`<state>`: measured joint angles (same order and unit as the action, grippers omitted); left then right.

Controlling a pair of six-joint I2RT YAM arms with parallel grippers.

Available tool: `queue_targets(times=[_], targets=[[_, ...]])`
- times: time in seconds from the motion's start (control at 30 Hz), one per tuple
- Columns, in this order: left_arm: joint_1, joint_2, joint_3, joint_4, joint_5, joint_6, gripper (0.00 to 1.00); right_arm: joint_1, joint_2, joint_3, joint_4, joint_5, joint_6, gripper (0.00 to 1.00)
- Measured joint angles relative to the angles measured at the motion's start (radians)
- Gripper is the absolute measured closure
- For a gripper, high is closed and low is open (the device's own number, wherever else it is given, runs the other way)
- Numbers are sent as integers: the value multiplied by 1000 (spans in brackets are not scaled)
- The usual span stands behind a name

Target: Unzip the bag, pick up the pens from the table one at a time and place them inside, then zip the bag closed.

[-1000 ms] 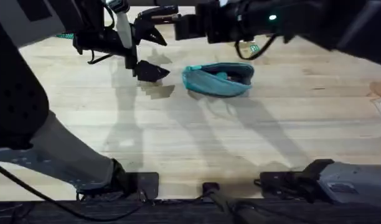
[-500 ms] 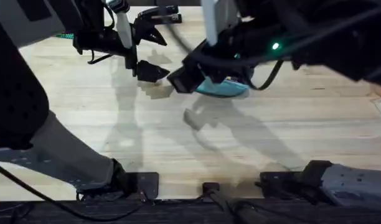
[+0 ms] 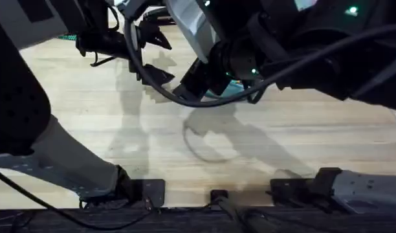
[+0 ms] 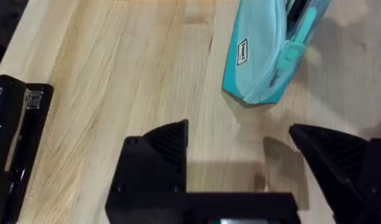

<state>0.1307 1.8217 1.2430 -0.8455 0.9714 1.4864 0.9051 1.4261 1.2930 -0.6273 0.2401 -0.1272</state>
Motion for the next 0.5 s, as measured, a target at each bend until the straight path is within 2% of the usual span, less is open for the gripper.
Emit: queue_targets(times=[0.2,0.5], targets=[[0,0,0,0,0,0,7,-1,45,21,-55,3,0,6],[0,0,0,0,0,0,7,-8,202,152,-161,1,1,6]])
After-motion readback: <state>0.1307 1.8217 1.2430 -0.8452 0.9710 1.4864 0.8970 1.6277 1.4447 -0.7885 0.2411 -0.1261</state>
